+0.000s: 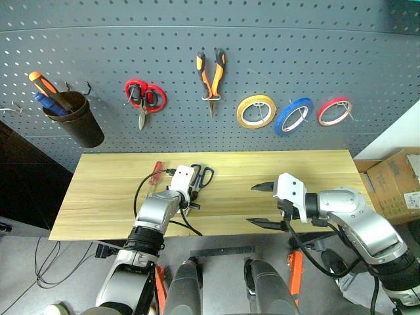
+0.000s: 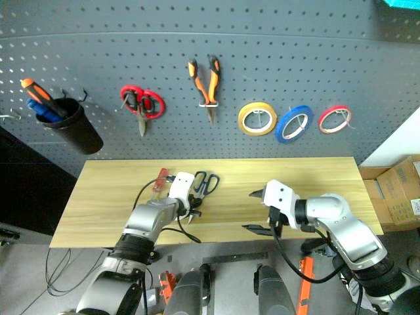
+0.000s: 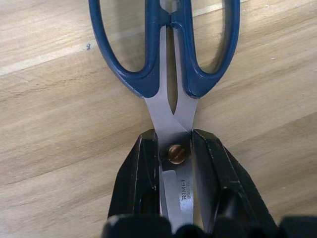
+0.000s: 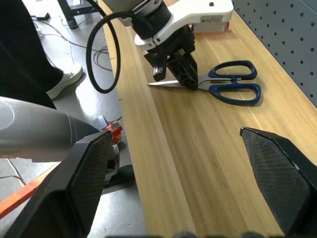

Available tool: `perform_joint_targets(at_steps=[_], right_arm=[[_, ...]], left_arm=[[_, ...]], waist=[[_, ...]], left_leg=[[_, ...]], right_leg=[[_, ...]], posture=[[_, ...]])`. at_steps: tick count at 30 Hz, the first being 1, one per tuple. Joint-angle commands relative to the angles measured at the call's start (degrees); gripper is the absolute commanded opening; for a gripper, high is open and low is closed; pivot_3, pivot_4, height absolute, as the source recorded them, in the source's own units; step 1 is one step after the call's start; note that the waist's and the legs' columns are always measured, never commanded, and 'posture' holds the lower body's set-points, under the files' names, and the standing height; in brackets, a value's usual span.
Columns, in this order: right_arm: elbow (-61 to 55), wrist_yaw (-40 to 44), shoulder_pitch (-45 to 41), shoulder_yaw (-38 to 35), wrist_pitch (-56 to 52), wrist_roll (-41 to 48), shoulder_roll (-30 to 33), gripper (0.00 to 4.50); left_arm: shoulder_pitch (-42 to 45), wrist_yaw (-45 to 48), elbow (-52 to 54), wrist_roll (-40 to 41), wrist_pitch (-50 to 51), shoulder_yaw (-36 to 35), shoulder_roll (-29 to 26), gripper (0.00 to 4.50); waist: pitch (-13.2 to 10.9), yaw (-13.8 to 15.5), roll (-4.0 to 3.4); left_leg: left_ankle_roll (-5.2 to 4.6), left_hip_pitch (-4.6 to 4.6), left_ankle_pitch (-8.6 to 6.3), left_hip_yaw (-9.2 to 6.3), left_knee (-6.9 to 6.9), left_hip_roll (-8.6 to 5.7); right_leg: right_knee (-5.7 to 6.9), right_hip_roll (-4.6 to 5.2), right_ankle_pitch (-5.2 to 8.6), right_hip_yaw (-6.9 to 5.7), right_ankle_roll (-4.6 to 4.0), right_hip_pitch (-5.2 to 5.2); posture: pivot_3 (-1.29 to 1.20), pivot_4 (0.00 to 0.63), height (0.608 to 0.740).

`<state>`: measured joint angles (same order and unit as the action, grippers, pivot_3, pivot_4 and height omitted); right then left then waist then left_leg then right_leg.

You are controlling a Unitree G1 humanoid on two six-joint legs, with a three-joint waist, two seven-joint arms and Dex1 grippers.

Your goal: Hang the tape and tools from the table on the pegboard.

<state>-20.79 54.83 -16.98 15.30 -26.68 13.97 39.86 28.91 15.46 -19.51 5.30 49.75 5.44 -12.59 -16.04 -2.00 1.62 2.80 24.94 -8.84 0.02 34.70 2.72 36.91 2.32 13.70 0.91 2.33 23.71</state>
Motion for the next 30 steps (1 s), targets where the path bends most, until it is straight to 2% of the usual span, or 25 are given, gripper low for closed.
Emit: perform_joint_targets(at_steps=[1,4,8,11,16,17,23,30], right_arm=[[-0.57,-1.03,-0.44,-1.73,0.97,0.09,-0.76,4.50],[-3.43,-3.90,-0.62,-4.76,-1.82,3.66,-3.72,4.50],[-10.51,-12.00,0.49,-10.67,-9.63,11.69,-10.93,4.50],[-15.41,-19.64,0.50,-14.37,-15.23,17.73,-17.19,4.50],[-19.28,-27.78,-2.63,-16.20,-19.70,22.68,-22.84,4.50],[-19.12,-28.63,-3.31,-16.16,-20.21,23.16,-23.20,4.50],[-15.70,-33.76,-9.20,-15.54,-18.94,23.76,-28.00,4.50],[-11.45,-32.65,-12.53,-13.41,-15.26,22.08,-27.87,4.50]], left_arm=[[-2.90,0.73,-1.09,0.07,2.43,0.86,0.87,0.63],[-4.22,1.69,5.53,-0.42,-0.74,1.34,-0.57,0.63],[-9.54,1.40,21.00,-0.95,-8.85,0.06,-2.72,0.63],[-13.45,-1.25,33.39,-0.16,-11.79,-2.99,-1.53,0.63],[-18.59,-7.57,48.04,-1.51,-17.98,-6.15,2.56,0.63],[-18.96,-8.19,48.96,-1.91,-18.70,-6.16,2.91,0.63],[-22.15,-15.77,55.83,-8.01,-24.74,-6.23,5.43,0.63],[-22.32,-20.55,54.28,-10.37,-28.43,-9.68,7.29,0.63]], waist=[[-0.01,0.02,0.01],[-0.01,0.05,0.03],[-0.04,0.09,0.12],[0.00,0.41,0.18],[0.22,0.85,0.37],[0.34,1.02,0.39],[2.78,2.33,0.49],[5.62,3.84,0.70]], left_leg=[[0.01,0.00,-0.01,0.00,0.00,0.00],[0.06,0.01,-0.04,0.00,-0.02,0.00],[0.15,0.32,-0.10,0.00,-0.10,0.07],[0.18,0.96,-0.08,-0.22,-0.05,0.11],[0.23,1.04,-0.13,-0.17,-0.01,0.02],[0.22,1.04,-0.13,-0.15,0.04,0.02],[0.22,1.01,-0.12,-0.19,0.10,0.05],[0.21,0.87,-0.13,-0.15,0.13,0.04]], right_leg=[[-0.01,0.00,0.01,0.00,0.01,0.00],[-0.02,0.00,0.03,0.00,0.03,0.00],[0.05,-0.07,-0.01,0.01,0.16,0.35],[0.15,-0.17,-0.17,-0.12,0.29,0.84],[0.04,-0.11,-0.23,-0.12,0.24,0.82],[0.02,-0.10,-0.10,-0.10,0.48,0.80],[0.10,-0.20,-0.12,-0.18,0.49,0.78],[-0.01,-0.19,-0.17,-0.22,0.43,0.59]], posture=[[-0.10,0.316,0.740],[-0.09,0.293,0.740],[-0.05,0.254,0.740],[-0.01,0.220,0.740],[0.04,0.185,0.740],[0.06,0.174,0.740],[0.15,0.091,0.740],[0.19,0.055,0.740]])
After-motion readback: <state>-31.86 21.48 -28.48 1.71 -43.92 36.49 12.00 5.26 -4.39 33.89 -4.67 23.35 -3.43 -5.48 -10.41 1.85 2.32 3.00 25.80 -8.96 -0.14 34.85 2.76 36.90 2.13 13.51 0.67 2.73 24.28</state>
